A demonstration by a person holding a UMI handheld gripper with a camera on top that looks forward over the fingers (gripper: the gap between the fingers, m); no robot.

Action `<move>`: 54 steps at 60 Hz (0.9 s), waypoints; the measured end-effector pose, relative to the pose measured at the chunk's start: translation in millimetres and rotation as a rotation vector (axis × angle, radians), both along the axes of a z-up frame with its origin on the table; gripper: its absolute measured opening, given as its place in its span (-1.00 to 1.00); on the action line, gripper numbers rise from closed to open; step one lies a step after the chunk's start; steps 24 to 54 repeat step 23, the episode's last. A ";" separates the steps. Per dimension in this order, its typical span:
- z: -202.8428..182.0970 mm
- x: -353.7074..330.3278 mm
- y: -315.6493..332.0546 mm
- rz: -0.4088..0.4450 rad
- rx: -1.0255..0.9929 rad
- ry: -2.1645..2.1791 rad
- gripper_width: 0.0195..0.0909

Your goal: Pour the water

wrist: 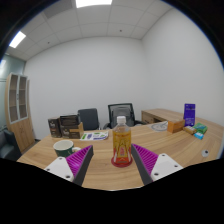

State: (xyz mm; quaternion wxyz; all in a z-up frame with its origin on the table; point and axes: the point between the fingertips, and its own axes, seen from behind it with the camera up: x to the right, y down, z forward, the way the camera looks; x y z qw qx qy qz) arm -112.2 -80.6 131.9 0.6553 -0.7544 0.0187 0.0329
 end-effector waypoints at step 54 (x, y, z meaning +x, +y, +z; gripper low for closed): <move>10.4 -83.9 -148.8 0.162 0.025 -0.048 0.80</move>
